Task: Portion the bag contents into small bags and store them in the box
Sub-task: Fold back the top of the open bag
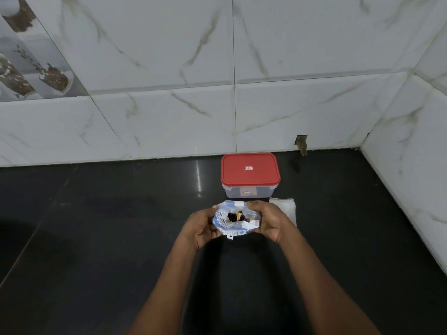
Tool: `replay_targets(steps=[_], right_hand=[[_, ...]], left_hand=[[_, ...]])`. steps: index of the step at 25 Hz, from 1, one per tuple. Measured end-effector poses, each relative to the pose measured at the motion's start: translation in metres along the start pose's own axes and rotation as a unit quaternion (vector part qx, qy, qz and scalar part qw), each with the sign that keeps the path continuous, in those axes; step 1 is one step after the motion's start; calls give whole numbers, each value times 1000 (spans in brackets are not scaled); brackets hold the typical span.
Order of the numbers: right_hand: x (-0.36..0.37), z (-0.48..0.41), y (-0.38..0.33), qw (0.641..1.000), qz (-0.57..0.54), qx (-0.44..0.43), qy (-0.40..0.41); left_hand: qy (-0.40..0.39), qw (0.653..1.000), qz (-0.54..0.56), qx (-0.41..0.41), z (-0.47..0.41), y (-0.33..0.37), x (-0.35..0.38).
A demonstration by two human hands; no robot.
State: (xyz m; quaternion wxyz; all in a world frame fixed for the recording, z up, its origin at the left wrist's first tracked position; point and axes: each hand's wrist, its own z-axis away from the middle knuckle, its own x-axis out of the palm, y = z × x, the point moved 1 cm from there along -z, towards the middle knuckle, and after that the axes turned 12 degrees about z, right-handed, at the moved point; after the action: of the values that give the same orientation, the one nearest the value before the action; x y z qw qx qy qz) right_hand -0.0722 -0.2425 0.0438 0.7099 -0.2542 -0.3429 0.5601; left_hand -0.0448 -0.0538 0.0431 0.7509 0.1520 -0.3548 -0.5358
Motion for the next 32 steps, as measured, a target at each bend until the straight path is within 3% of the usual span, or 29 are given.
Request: replay_targets(steps=[4,6,10,12,14,16,19,23,25,29,32], right_hand=[[11,-2,0,970,199,-101,92],[14,-3,1,956,243,-128,106],[13,-2,-3,989,106,-13,98],[10,-4,-4,994,21,53,96],[6,-4,-4,993,-48,87,61],[3,-4,-2,996,-52,69,4],[4,-3,-1,998,59,0,-14],[13,-4,0,985,155,-53,61],[18,-7,2,964,226,-93,110],[23,-12,2,901,354,-133,215],[24,-17,2,865,419,-144,236]], left_hand=[[42,999,18,10,0,-6,15],[38,998,38,31,-5,-9,19],[76,992,52,83,-17,-10,17],[13,997,33,63,-15,-5,14],[-76,995,-53,22,-4,4,12],[-75,989,-123,39,-1,5,14],[1,963,-230,138,-5,2,17],[95,874,-402,256,-8,-4,13],[128,839,-435,300,-4,-9,15],[81,842,-429,318,-5,-11,13],[70,839,-419,340,-2,-11,6]])
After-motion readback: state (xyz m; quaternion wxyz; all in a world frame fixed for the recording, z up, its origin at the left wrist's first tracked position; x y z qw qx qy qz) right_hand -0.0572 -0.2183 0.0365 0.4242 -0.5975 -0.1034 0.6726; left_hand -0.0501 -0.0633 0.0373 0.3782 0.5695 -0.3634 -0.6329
